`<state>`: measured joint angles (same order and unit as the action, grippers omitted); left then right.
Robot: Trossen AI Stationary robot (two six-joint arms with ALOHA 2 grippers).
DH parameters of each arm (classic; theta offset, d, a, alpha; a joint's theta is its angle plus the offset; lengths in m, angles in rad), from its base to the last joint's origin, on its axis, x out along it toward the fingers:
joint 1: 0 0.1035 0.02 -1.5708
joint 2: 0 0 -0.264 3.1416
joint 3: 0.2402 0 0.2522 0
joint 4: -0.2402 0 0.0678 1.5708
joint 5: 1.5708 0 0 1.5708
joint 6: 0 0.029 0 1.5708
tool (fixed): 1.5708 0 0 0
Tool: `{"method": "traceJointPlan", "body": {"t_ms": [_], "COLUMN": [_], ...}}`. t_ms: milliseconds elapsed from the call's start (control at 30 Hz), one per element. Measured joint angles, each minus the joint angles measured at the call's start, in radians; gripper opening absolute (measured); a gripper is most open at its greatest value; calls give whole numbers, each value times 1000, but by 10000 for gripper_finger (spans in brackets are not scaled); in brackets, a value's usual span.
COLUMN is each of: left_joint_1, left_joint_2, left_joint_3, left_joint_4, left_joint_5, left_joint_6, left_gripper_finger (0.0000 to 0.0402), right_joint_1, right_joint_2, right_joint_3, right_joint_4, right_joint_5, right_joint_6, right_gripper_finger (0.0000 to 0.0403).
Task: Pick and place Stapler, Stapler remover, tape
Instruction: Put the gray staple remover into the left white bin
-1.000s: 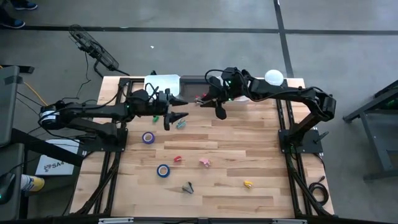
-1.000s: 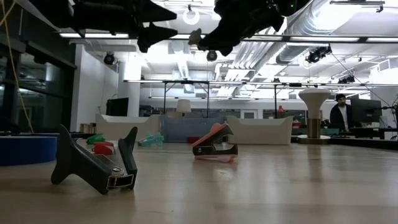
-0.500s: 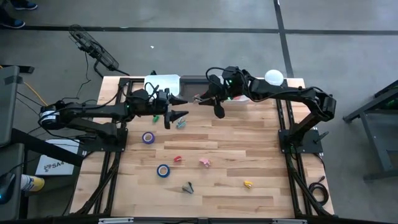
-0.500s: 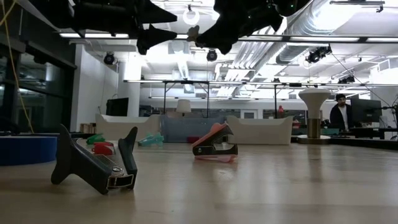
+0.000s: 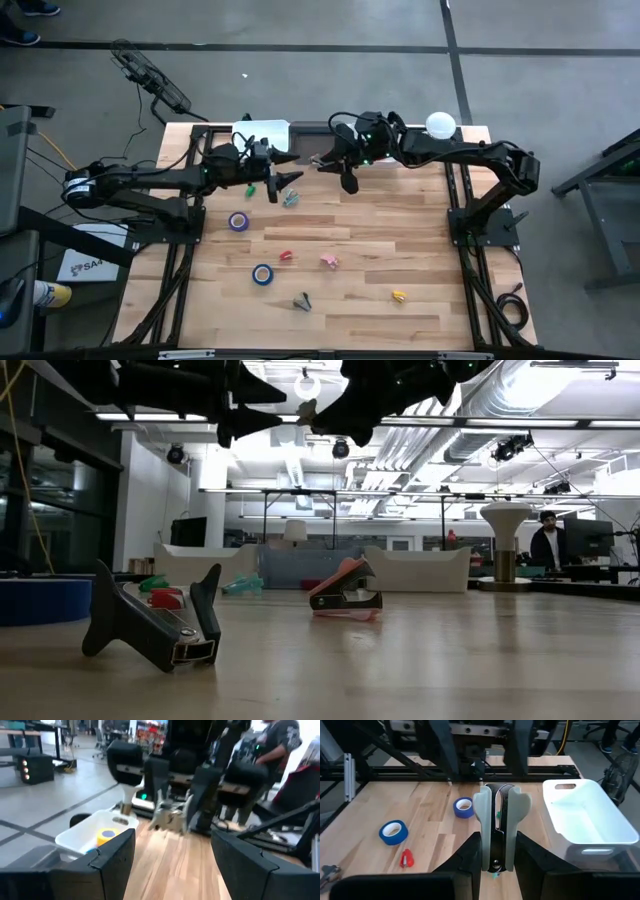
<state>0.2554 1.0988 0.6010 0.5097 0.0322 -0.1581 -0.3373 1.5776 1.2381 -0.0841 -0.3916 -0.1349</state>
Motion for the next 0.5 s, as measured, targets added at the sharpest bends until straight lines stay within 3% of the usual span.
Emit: {"method": "traceJointPlan", "body": {"t_ms": [300, 500], "left_joint_1": [0, 0], "left_joint_2": [0, 13], "left_joint_3": [22, 69], "left_joint_4": [-49, -167], "left_joint_5": [3, 2], "left_joint_6": [33, 107], "left_gripper_finger": [259, 259], "right_joint_1": [15, 26], "right_joint_2": [6, 43], "right_joint_3": [0, -1], "right_joint_4": [1, 11], "right_joint_5": [53, 53], "right_joint_6": [30, 34], "right_gripper_finger": [76, 76]}}
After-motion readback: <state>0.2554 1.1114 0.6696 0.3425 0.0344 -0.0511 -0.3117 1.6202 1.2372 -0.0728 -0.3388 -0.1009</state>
